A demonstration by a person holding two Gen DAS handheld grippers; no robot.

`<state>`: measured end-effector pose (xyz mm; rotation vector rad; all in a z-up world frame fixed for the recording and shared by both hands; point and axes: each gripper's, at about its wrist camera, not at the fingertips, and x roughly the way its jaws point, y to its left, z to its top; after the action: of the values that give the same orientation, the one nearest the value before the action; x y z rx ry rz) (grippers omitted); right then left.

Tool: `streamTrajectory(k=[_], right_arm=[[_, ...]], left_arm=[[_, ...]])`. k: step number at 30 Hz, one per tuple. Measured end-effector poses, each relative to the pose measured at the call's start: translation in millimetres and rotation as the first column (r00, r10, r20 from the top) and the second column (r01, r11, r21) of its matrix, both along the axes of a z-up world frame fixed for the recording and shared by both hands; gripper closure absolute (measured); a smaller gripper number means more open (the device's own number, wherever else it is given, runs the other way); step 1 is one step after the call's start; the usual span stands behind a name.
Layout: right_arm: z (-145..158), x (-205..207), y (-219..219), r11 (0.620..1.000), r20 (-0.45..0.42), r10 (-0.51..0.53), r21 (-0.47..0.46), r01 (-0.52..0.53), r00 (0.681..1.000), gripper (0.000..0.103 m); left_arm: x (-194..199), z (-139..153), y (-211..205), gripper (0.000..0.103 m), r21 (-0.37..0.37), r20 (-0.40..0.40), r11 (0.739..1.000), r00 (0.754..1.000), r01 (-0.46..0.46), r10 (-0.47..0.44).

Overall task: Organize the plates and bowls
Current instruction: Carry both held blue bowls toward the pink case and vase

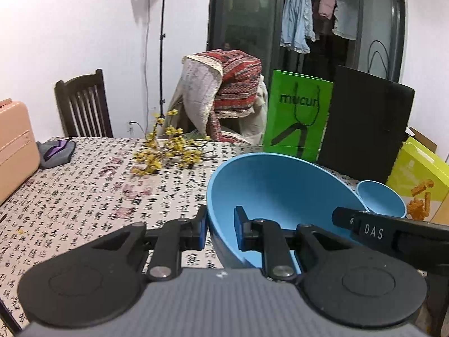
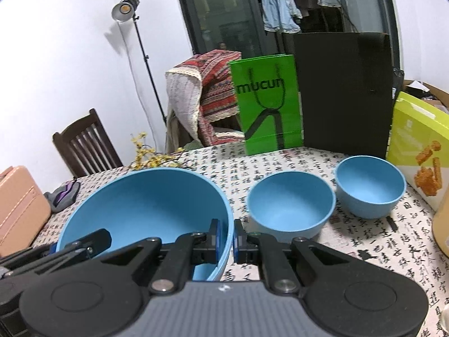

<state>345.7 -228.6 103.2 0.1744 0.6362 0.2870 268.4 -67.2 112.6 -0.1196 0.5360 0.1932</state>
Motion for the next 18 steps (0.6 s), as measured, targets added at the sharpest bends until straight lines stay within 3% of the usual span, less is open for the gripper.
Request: streamTrajectory(k=[18], right_arm=[[-9, -19, 60, 0.994, -0.01, 0.111, -0.008, -0.111, 0.994, 0.094]], left_arm=[[-38, -16, 55, 0.084, -0.028, -0.02, 0.994, 0.994, -0.109, 0.109]])
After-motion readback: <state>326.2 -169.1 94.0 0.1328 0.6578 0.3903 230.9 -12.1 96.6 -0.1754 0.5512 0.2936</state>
